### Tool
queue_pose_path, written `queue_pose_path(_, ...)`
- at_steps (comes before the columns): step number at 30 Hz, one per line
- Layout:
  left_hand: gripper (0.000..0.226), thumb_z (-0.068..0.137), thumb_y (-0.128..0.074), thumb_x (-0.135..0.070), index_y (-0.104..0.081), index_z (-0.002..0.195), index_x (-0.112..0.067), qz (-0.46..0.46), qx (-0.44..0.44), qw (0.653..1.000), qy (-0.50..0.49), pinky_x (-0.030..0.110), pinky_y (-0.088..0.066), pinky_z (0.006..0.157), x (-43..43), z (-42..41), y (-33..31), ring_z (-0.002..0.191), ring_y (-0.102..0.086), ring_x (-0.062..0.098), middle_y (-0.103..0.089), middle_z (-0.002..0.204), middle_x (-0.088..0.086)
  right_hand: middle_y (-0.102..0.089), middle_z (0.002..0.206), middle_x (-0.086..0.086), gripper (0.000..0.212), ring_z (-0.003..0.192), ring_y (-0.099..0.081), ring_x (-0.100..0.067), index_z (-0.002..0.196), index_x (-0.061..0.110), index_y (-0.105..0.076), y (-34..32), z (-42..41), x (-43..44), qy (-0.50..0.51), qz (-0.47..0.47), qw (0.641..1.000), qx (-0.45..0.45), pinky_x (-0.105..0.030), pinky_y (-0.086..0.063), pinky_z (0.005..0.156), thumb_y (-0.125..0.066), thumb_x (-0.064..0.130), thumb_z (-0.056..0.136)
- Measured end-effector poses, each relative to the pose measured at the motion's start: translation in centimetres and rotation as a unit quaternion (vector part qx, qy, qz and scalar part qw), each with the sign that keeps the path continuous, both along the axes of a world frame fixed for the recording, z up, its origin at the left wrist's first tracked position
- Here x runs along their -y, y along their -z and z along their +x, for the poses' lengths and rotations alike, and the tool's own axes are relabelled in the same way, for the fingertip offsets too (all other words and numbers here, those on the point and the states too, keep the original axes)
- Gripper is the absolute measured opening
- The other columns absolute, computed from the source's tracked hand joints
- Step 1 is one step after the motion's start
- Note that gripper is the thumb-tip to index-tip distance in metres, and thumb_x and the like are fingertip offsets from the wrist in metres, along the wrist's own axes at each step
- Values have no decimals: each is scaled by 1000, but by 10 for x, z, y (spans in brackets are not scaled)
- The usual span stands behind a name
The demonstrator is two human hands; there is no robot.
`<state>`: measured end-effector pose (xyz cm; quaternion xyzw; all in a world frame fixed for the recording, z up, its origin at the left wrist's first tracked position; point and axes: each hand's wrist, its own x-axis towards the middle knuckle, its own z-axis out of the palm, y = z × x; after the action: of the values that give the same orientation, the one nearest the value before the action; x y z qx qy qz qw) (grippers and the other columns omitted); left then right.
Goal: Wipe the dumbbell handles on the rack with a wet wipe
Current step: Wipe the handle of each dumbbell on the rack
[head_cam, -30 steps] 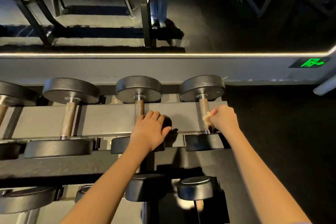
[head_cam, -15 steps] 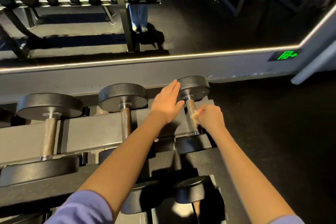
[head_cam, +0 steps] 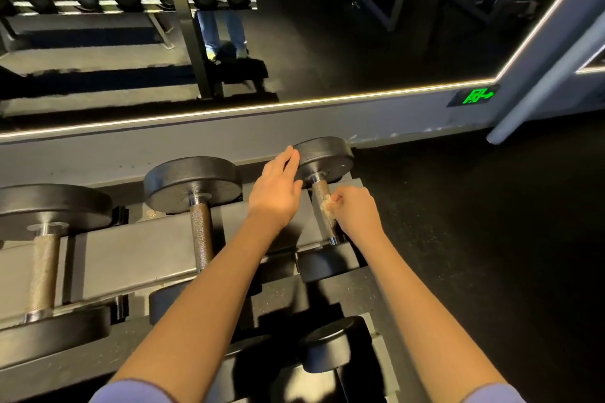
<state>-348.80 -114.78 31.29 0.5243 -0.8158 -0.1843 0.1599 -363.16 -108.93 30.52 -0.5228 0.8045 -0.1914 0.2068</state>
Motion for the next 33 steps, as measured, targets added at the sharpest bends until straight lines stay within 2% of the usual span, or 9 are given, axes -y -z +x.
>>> queue_pose_path(5,58,101,-40,-26,-13,152,-21,19,-3,1000,-7,31,-31,109,0,-3,-4,142,-16,14,-11,159,-8,-68,96,-3,16,89,-61,-15,99,9,-71,-1,-4,21,25,-103,989,105,-26,-46,81,-59,15,91)
queue_pose_path(8,56,102,-39,-26,-16,152,-20,49,-44,997,-26,27,-24,110,-4,-6,-4,143,-14,14,-12,159,-6,-64,90,3,17,86,-61,-14,98,12,-70,1,-6,20,13,-86,985,146,-30,-48,79,-56,20,93)
queue_pose_path(13,55,102,-39,-27,-18,152,-20,78,-83,992,-51,26,-16,113,-9,-10,-7,145,-12,13,-12,160,-6,-56,71,6,21,69,-53,-8,69,19,-57,6,-18,10,-48,-43,991,119,-24,-38,66,-58,11,88)
queue_pose_path(16,55,102,-39,-26,-18,152,-20,97,-101,989,-52,21,-11,111,-15,-8,-8,145,-11,11,-11,160,-6,-66,84,-4,11,80,-62,-17,86,10,-68,5,-18,23,-38,-55,988,136,-32,-51,74,-58,14,89)
queue_pose_path(20,55,102,-40,-26,-16,152,-20,108,-110,987,-54,16,-9,107,-23,-6,-5,145,-11,9,-8,160,-7,-68,96,-4,18,92,-63,-18,103,10,-70,6,-18,34,-24,-60,987,148,-30,-50,80,-60,20,91)
queue_pose_path(22,55,102,-40,-26,-18,152,-20,113,-119,985,-60,16,-11,107,-23,-7,-4,145,-13,9,-9,160,-7,-65,83,-1,9,79,-60,-12,85,12,-69,6,-22,23,-45,-58,986,150,-23,-44,72,-62,16,89)
queue_pose_path(24,53,102,-40,-25,-22,151,-19,122,-145,979,-74,17,-12,108,-22,-9,-4,144,-16,9,-12,159,-8,-52,59,6,33,56,-48,-5,56,19,-53,10,-27,9,-53,-50,984,160,-17,-37,58,-62,10,86)
queue_pose_path(26,49,102,-40,-25,-27,149,-18,126,-172,973,-91,18,-17,107,-23,-11,-4,141,-22,9,-17,157,-7,-42,49,8,45,46,-39,-6,47,23,-43,11,-30,4,-51,-41,981,181,-11,-34,47,-62,5,84)
queue_pose_path(33,46,102,-41,-24,-34,147,-19,121,-194,967,-112,16,-25,102,-26,-12,-2,133,-34,8,-27,151,-6,-67,87,-3,16,81,-63,-14,94,10,-72,12,-23,34,-24,-86,982,168,-21,-48,71,-59,18,92)
